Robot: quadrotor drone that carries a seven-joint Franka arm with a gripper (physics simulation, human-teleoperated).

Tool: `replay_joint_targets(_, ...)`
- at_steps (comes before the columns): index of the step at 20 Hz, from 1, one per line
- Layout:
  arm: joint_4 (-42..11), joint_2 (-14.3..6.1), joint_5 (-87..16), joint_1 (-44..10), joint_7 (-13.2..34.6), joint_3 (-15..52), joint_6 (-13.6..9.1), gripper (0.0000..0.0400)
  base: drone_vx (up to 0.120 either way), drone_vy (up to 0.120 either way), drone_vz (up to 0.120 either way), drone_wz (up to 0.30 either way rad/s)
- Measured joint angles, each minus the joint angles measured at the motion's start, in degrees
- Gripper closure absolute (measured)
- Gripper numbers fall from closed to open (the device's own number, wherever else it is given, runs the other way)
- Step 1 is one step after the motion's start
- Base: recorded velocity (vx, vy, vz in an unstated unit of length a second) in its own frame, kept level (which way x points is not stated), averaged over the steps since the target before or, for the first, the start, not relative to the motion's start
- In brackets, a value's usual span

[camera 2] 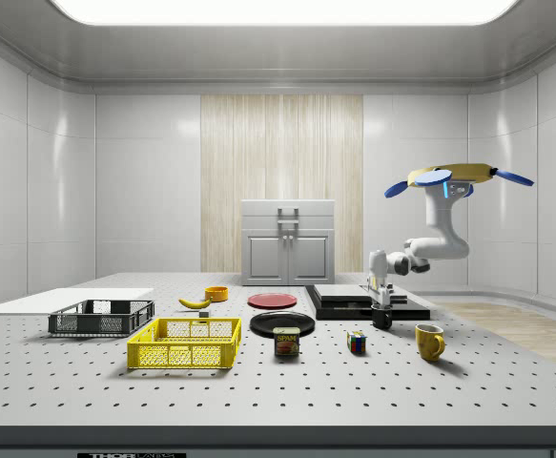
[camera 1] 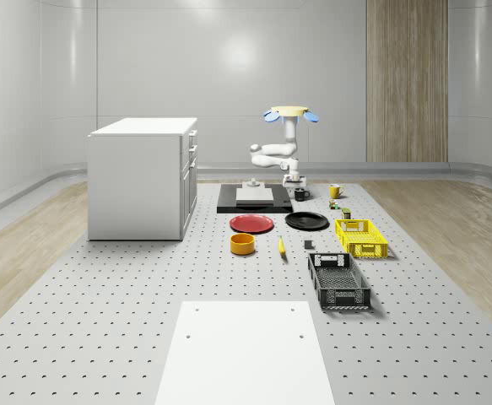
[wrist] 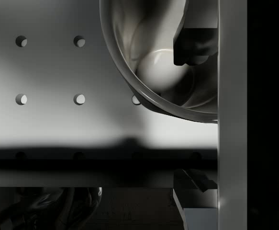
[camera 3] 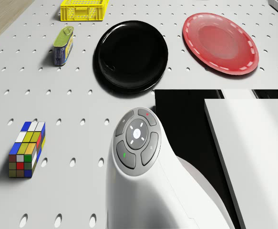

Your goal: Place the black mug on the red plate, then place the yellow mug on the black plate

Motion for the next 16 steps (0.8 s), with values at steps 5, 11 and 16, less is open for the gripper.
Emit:
replay_joint_targets(5, 0.0, -0.3, 0.1, 0.0, 0.0, 0.0, 0.3, 0.0247, 0.000, 0.000, 0.000, 0.000)
replay_joint_targets(11, 0.0, -0.6, 0.4, 0.0, 0.0, 0.2, 0.5, 0.0280, 0.000, 0.000, 0.000, 0.000)
replay_joint_targets(16, -0.7, -0.7, 3.2, 0.1, 0.3, 3.1, -0.4, 0.0288, 0.000, 0.000, 0.048, 0.000)
